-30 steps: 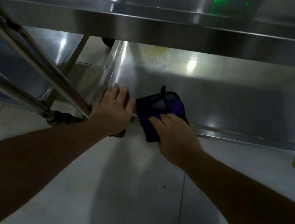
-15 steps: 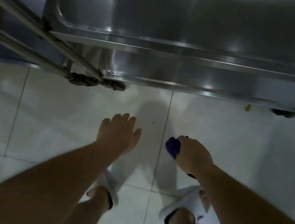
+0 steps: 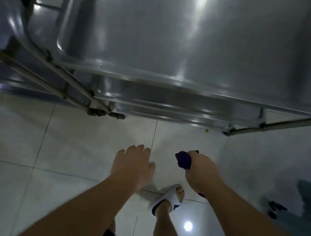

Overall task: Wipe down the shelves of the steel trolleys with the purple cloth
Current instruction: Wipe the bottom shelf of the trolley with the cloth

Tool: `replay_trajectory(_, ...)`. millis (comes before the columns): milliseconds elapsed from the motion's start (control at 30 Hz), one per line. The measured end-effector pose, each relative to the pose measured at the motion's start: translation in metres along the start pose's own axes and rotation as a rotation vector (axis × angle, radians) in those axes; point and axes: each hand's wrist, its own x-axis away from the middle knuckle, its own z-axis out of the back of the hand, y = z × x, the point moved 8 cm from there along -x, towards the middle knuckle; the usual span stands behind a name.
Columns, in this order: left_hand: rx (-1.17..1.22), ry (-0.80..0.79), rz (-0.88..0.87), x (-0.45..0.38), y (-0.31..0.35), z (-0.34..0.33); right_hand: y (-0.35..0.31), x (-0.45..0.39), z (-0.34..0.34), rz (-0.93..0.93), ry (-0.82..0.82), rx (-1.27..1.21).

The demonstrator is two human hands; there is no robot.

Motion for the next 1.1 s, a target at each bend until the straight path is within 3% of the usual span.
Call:
replay_trajectory(333,-0.053,0.159,-0.214,0.075,0.025,0.159,-0.033,0.14,0.132,-0.134,0.302,-0.205)
replay_trajectory(567,-0.124,0.286,-0.461,0.105,0.101,0.241,-0.002,0.225,0.18,-0.277,0.475,-0.267)
replay_trajectory(800,-0.198,0.364,-0.681,0.134,0.252,0.27,0.103,0.31,0.215,-0.427,0.63,-0.325)
replay_trajectory(1100,-0.273,0.331,-0.901,0.173,0.51,0.238,0.319,0.397,0.225,-0.619,0.783,-0.484)
